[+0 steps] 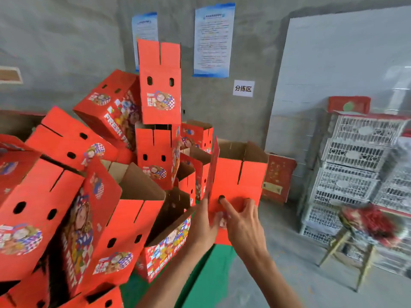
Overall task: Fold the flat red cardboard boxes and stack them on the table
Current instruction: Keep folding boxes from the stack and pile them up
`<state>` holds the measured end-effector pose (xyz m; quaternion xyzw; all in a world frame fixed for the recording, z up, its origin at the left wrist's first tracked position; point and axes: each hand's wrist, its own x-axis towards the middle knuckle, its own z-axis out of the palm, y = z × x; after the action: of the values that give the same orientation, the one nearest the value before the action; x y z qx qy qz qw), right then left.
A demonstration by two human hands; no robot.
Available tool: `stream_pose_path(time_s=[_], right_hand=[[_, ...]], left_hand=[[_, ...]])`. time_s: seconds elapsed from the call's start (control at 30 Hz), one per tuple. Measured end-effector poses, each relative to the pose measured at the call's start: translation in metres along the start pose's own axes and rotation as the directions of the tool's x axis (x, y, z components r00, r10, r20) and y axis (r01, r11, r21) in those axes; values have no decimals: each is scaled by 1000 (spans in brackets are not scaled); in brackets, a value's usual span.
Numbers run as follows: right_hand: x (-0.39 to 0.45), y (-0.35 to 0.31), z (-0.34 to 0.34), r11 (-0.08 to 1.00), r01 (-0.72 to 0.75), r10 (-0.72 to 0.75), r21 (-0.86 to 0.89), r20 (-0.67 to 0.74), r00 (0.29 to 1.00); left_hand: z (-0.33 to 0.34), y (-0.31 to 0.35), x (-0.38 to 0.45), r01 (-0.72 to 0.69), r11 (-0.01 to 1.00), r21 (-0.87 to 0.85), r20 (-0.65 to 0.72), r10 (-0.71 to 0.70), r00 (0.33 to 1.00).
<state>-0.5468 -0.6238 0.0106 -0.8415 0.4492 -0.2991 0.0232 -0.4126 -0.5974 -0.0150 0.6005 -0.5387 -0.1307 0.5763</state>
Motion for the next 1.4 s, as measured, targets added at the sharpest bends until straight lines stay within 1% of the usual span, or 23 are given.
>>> stream_pose_path(time_s=[0.07, 0.13, 0.2, 0.3, 0.47, 0.53, 0.6, 0.63, 0.67, 0.7, 0.73, 0.77, 0.83, 0.87, 0.9, 0.93, 0.97, 1.03, 1.07, 1.13, 1.2, 1.3, 1.4], right_hand=[[4, 22, 35, 1000, -4, 5, -12, 122, 993], [6, 41, 67, 1000, 0, -1, 3, 201, 980], [8, 58, 96, 1000, 7, -10, 15, 267, 964], [11, 77, 131, 999, 35, -34, 3, 344, 938], [22, 95, 177, 996, 85, -75, -4, 441, 895], [23, 99, 198, 996, 94, -79, -4, 495, 865], [26, 102, 215, 993, 116, -84, -23, 554, 828], [30, 102, 220, 990, 134, -96, -30, 546, 832], [36, 101, 225, 980, 196, -154, -33, 496, 855], [43, 98, 230, 949, 310, -252, -51, 463, 850], [50, 94, 235, 906, 417, -347, -65, 448, 824], [58, 90, 238, 884, 461, -392, -72, 423, 817], [74, 85, 243, 869, 480, -398, -120, 405, 823], [81, 83, 245, 868, 484, -387, -116, 453, 803], [84, 82, 247, 875, 478, -378, -70, 516, 768], [87, 82, 246, 899, 438, -362, 1, 562, 743], [87, 82, 243, 935, 345, -323, 78, 583, 746], [81, 83, 235, 976, 137, -212, 171, 574, 791], [77, 84, 233, 978, 83, -175, 190, 543, 822], [65, 83, 231, 980, 58, -145, 191, 484, 863], [53, 79, 228, 974, 53, -147, 220, 437, 887], [34, 60, 216, 958, 28, -137, 285, 372, 918], [8, 25, 203, 925, 70, -166, 372, 234, 958]], left_hand=[[17, -34, 4, 88, 995, 36, 20, -89, 996], [30, -63, 5, 179, 982, 58, 33, -181, 983], [40, -87, 5, 206, 976, 75, 43, -209, 977], [55, -119, 8, 226, 966, 124, 17, -230, 973], [73, -153, 26, 305, 941, 144, -94, -294, 951], [81, -163, 34, 347, 923, 164, -130, -329, 935], [88, -170, 44, 394, 900, 188, -135, -373, 918], [91, -174, 48, 405, 891, 206, -132, -385, 913], [94, -177, 52, 401, 886, 233, -125, -381, 916], [97, -179, 56, 386, 882, 270, -112, -370, 922], [99, -182, 59, 372, 876, 307, -94, -361, 928], [100, -184, 63, 370, 869, 329, -79, -365, 928], [98, -186, 75, 384, 862, 330, -69, -384, 921], [95, -188, 81, 385, 863, 326, -70, -384, 921], [91, -188, 86, 385, 868, 314, -72, -383, 921], [87, -189, 89, 391, 874, 289, -70, -388, 919], [83, -189, 90, 401, 879, 257, -66, -398, 915], [76, -189, 85, 432, 877, 211, -64, -429, 901], [73, -189, 80, 455, 867, 202, -64, -452, 890], [65, -187, 68, 503, 837, 215, -63, -502, 863], [56, -184, 53, 532, 816, 227, -53, -535, 843], [39, -174, 27, 526, 824, 212, -6, -537, 844], [4, -163, -8, 509, 848, 146, -11, -513, 858]])
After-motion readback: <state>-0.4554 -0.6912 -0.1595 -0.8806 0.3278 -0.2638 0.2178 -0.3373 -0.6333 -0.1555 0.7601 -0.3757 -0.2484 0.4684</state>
